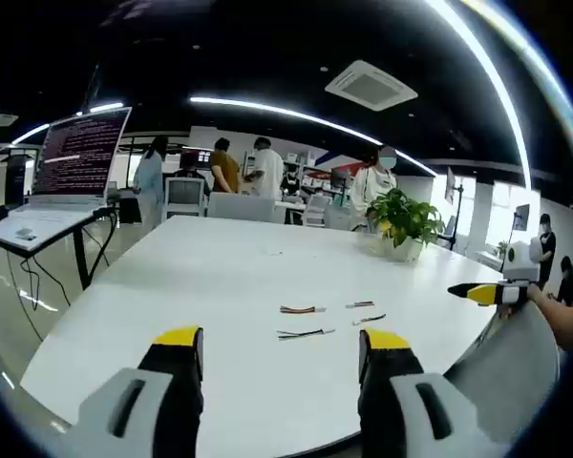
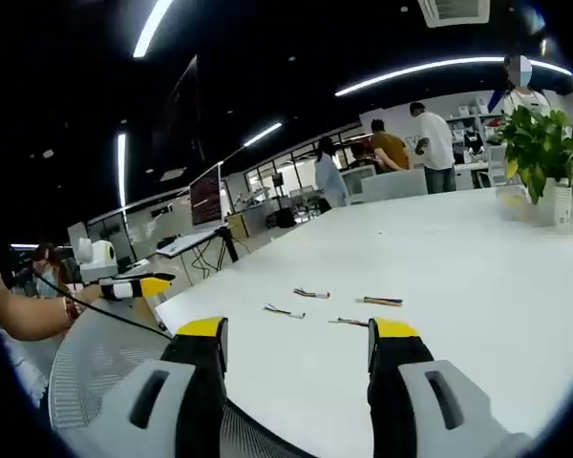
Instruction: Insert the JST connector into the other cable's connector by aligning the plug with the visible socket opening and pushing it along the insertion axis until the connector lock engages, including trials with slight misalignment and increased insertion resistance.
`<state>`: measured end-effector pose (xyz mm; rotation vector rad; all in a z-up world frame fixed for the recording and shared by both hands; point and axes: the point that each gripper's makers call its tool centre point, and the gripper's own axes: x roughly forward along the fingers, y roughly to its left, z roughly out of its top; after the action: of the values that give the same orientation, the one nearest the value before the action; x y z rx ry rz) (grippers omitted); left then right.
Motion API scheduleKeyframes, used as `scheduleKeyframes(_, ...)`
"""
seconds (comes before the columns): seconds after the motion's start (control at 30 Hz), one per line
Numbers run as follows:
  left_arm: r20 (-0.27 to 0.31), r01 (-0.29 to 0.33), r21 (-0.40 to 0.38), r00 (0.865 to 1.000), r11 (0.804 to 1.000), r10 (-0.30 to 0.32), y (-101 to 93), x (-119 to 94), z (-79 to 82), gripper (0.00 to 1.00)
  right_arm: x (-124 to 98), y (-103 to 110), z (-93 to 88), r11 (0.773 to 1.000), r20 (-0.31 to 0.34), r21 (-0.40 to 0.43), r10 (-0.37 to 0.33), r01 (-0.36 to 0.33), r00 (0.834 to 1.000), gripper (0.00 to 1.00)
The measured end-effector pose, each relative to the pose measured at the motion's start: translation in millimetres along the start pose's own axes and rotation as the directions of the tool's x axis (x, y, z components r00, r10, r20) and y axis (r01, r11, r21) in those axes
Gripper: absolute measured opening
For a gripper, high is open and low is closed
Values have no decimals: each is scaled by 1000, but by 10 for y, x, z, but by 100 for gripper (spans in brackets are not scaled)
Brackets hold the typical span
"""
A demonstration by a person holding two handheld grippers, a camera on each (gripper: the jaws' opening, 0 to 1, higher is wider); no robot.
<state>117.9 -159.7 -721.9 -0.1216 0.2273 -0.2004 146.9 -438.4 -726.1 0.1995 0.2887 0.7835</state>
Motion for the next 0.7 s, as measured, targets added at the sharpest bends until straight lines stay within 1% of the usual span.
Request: scheduleKeyframes(0.7, 6, 3, -2, 1000, 1000, -3, 14, -3, 11, 62, -2, -3, -1, 1000, 0, -1, -8, 8, 1000, 58)
